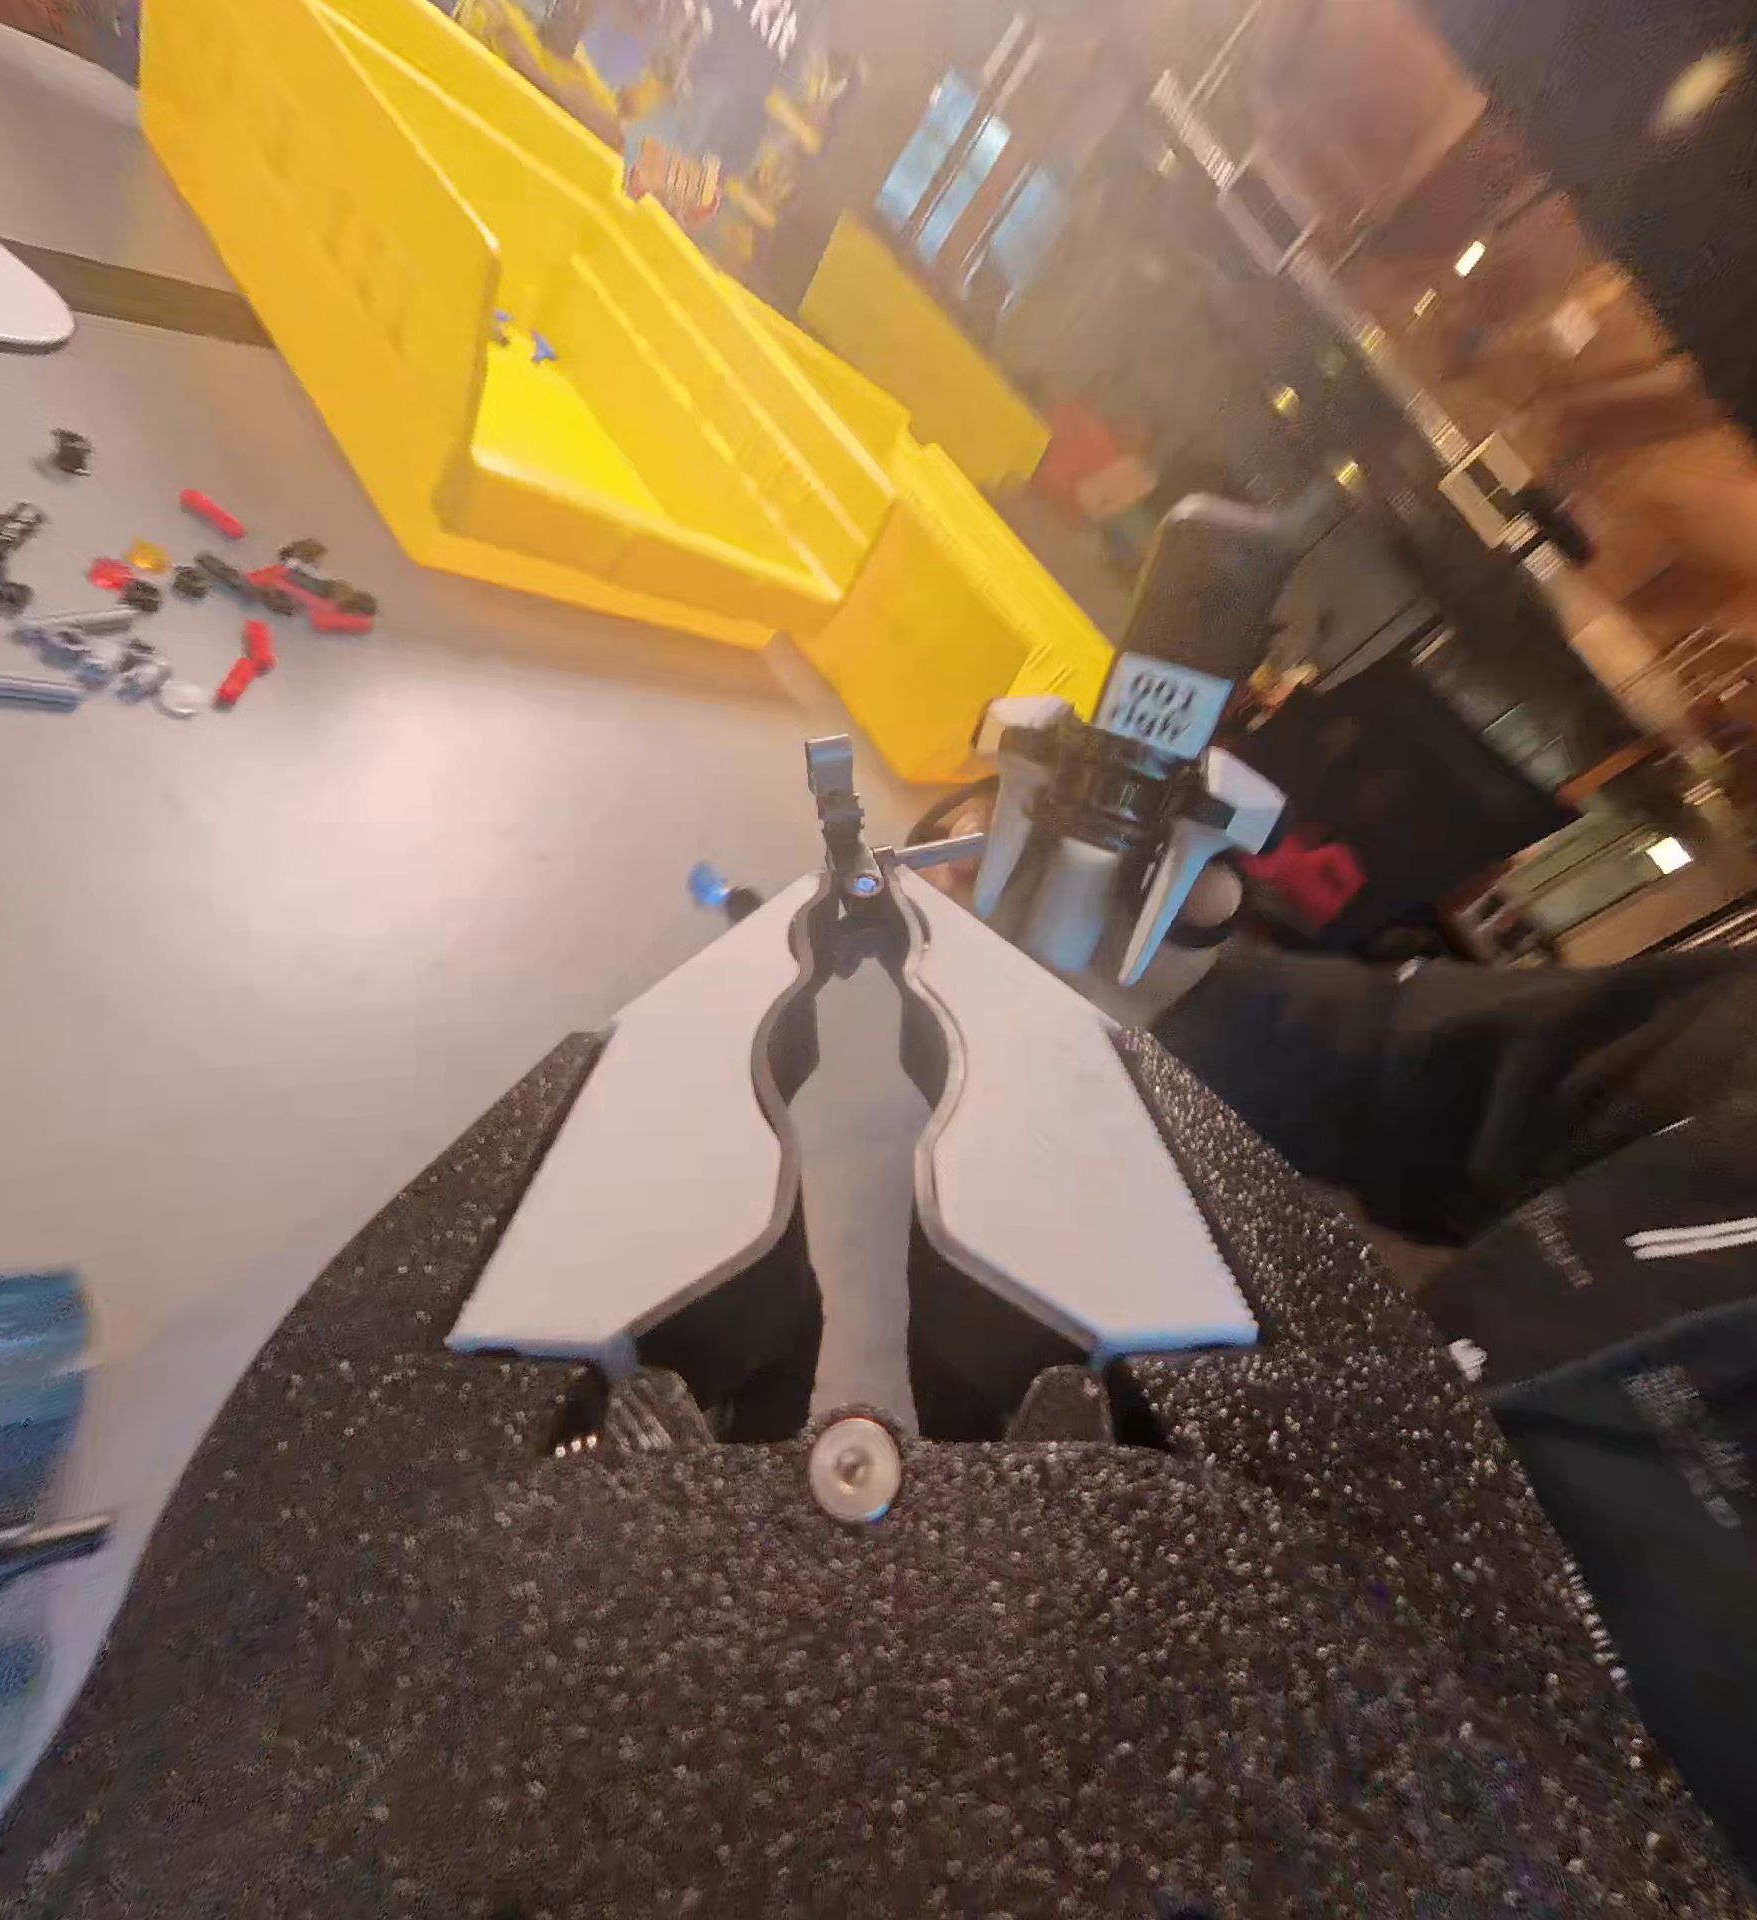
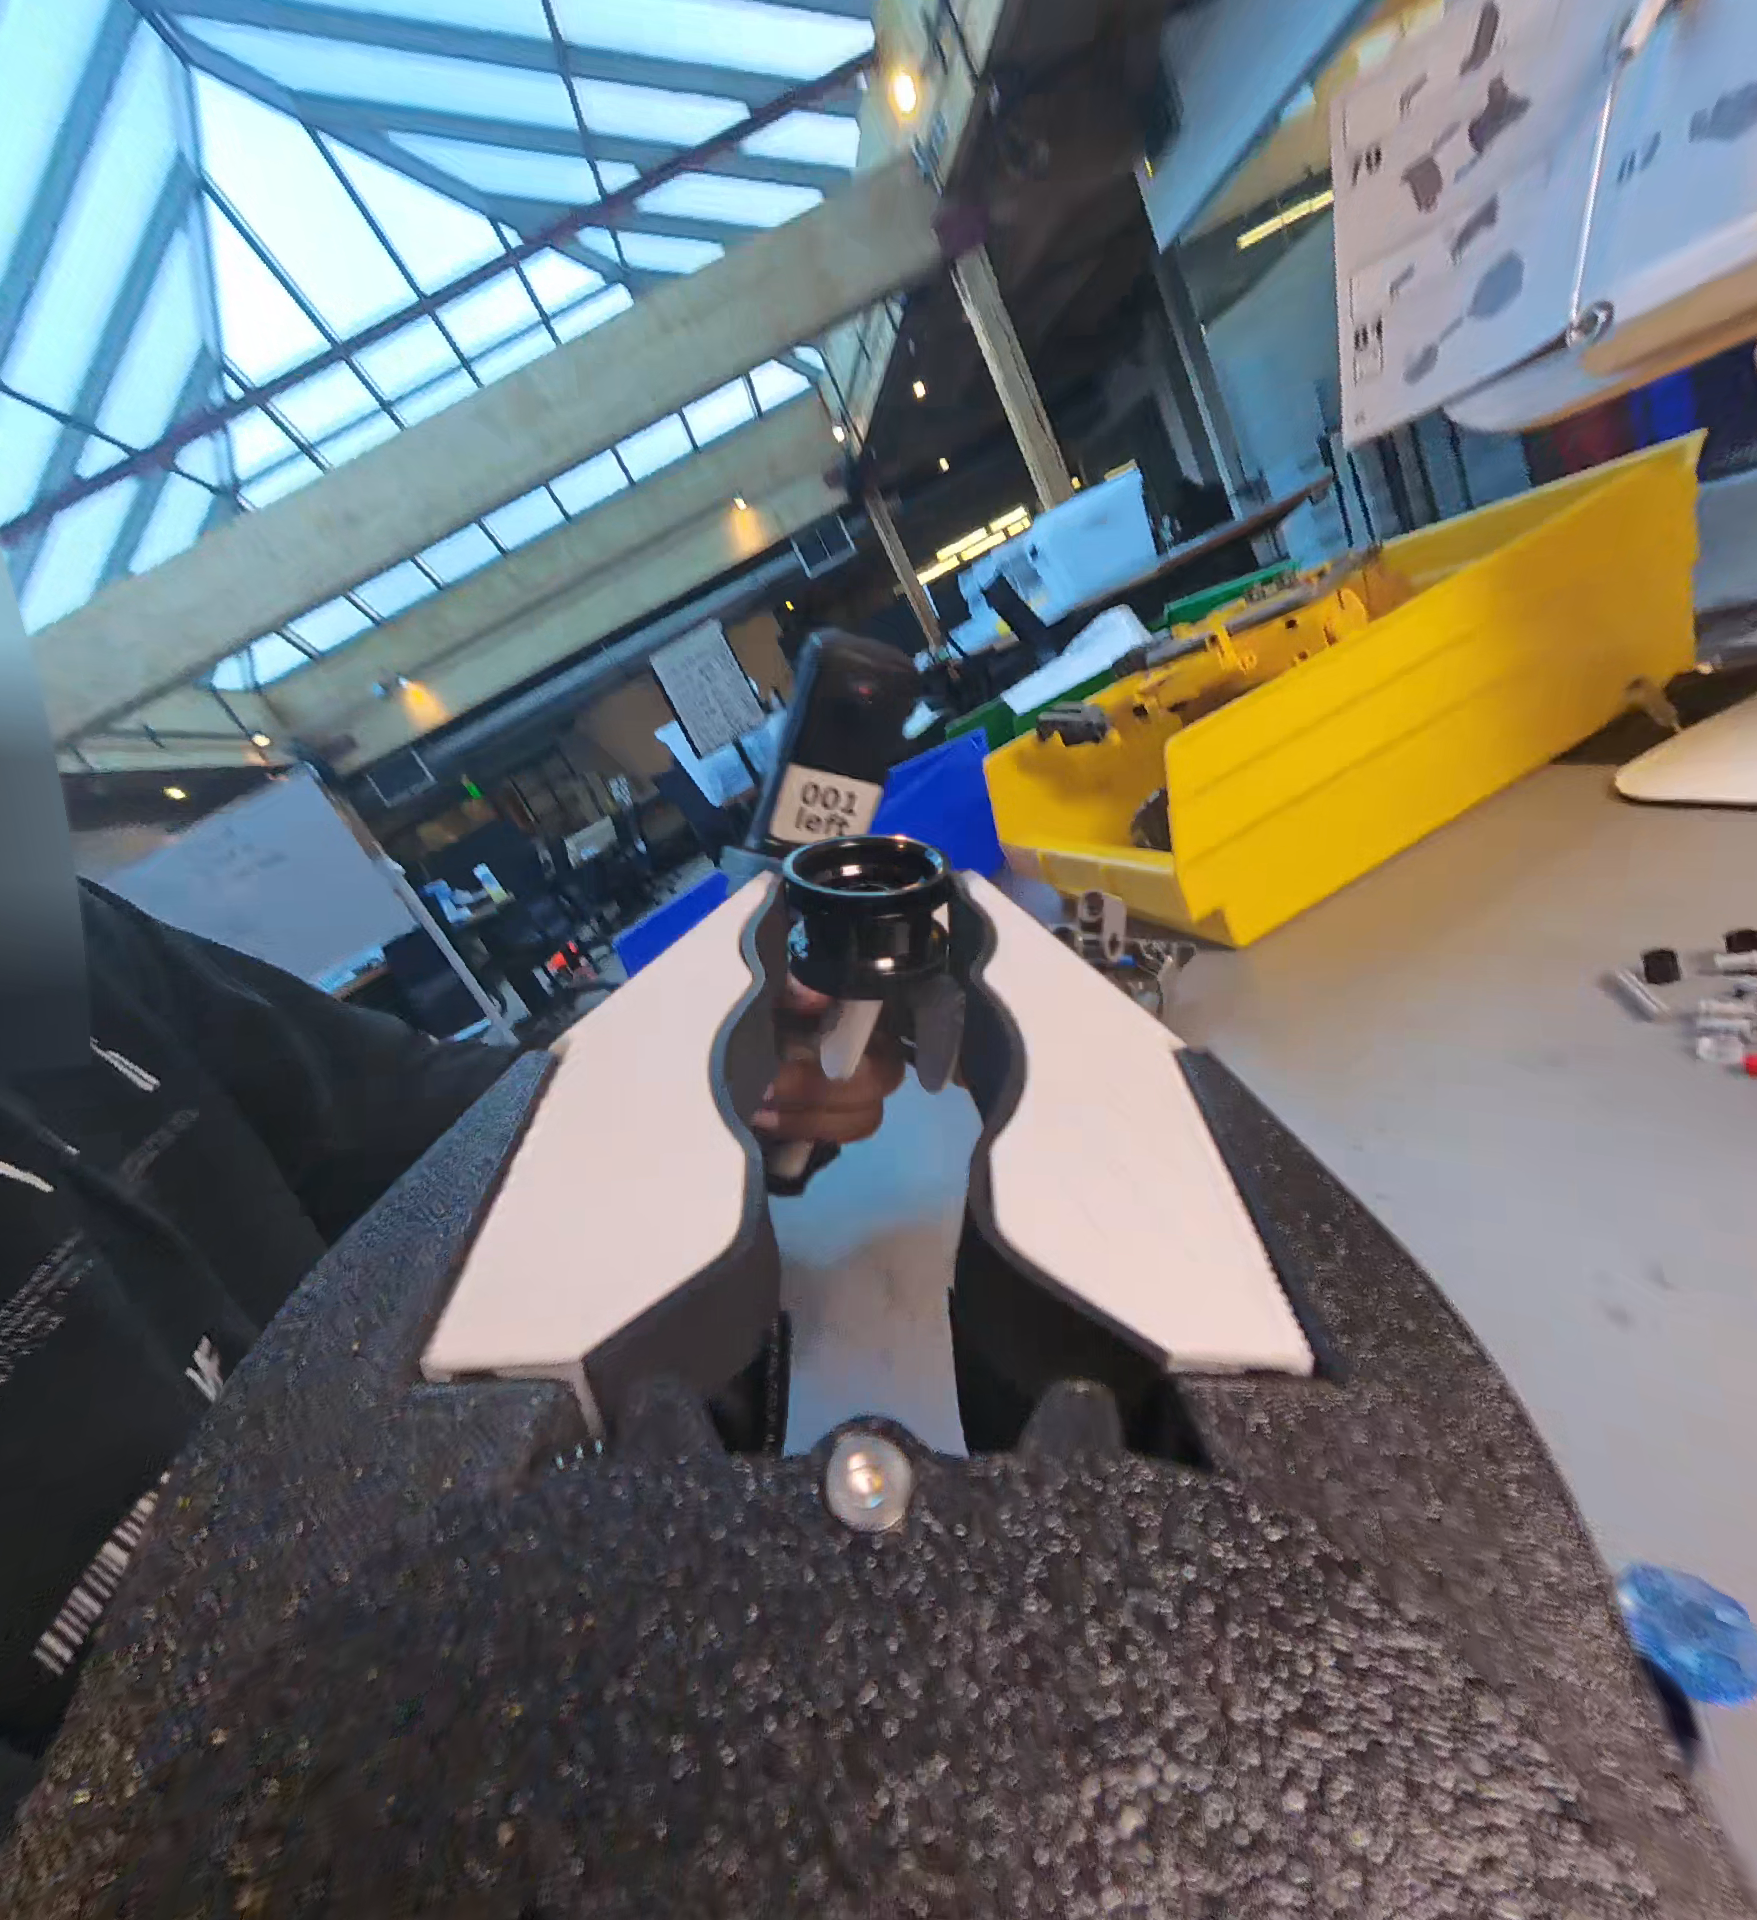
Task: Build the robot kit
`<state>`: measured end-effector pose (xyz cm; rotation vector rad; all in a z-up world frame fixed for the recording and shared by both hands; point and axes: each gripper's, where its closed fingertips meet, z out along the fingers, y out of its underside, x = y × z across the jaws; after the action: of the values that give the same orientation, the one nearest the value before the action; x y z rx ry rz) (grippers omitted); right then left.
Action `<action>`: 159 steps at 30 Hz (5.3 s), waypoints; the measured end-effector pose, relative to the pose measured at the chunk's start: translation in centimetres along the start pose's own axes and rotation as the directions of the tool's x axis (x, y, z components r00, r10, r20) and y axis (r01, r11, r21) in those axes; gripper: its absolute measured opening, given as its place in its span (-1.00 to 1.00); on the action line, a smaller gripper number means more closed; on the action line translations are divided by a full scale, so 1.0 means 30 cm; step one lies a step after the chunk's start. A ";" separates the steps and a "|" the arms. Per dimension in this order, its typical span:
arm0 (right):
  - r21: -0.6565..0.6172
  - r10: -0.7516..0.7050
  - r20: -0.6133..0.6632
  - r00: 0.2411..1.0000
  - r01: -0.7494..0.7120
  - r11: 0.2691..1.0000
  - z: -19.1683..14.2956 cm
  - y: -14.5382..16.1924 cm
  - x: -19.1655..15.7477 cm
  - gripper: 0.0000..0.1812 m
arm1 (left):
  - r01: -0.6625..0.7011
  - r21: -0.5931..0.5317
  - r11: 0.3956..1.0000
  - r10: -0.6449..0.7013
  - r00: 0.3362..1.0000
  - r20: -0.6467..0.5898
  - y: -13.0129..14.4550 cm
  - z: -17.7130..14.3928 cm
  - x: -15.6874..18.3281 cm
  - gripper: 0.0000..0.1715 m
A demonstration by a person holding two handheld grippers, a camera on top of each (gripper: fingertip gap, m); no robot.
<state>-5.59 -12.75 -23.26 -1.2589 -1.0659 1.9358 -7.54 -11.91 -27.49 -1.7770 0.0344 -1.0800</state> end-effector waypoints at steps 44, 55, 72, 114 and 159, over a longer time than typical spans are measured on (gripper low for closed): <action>-0.252 -0.850 -0.005 0.526 0.822 0.511 0.032 -0.003 -0.156 -0.68 | 0.318 0.021 0.948 -0.278 0.857 -0.434 0.019 -0.030 0.203 -0.94; -0.418 -0.872 0.038 0.489 0.800 0.430 0.025 0.048 -0.096 -0.68 | 0.148 0.039 0.988 -0.133 0.957 -0.257 0.036 -0.031 0.134 -0.94; -0.454 -0.868 0.050 0.494 0.786 0.421 0.028 0.065 -0.067 -0.68 | 0.066 0.047 0.997 -0.056 0.980 -0.189 0.043 -0.035 0.109 -0.95; -0.647 -0.943 0.024 0.332 0.724 0.238 0.026 0.174 0.075 -0.66 | -0.479 -0.195 0.856 0.517 0.784 0.343 0.034 -0.063 -0.051 -0.93; -0.257 -0.959 -0.084 0.270 0.924 0.283 0.048 0.039 -0.118 -0.66 | -0.798 -0.002 0.603 0.759 0.572 0.311 -0.084 -0.116 0.190 -0.80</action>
<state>-5.64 -16.62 -22.35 -0.5436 -1.4016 0.7152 -7.58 -15.94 -21.60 -1.5011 0.5226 -0.1551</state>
